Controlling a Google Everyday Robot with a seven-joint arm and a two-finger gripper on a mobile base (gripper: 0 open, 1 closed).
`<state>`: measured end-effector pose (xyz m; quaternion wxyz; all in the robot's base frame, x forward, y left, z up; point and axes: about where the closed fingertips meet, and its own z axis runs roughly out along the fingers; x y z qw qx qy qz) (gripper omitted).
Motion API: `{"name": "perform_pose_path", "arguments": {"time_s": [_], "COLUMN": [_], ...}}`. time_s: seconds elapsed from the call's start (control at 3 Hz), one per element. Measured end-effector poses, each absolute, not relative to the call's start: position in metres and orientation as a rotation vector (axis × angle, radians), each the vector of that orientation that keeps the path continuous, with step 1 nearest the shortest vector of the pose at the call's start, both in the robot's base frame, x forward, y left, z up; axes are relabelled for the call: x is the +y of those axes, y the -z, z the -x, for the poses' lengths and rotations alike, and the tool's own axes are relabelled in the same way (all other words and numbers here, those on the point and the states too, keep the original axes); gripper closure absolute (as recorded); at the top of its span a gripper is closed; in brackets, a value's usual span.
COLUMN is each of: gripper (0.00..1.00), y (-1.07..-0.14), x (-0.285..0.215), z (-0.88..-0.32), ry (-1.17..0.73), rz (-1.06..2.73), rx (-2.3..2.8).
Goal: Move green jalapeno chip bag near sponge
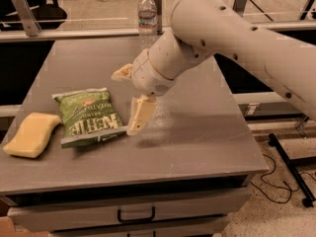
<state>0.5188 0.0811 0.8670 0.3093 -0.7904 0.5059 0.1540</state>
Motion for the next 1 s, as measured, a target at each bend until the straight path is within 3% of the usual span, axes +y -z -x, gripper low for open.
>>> {"name": "perform_pose_path", "arguments": {"time_s": [0.67, 1.0], "gripper": [0.00, 0.00], "y": [-0.972, -1.000], "x": [-0.085, -0.098], "z": [-0.576, -0.583], "ry": [-0.153, -0.103], "rz": [1.718, 1.676], "rx": [1.571, 1.551]}}
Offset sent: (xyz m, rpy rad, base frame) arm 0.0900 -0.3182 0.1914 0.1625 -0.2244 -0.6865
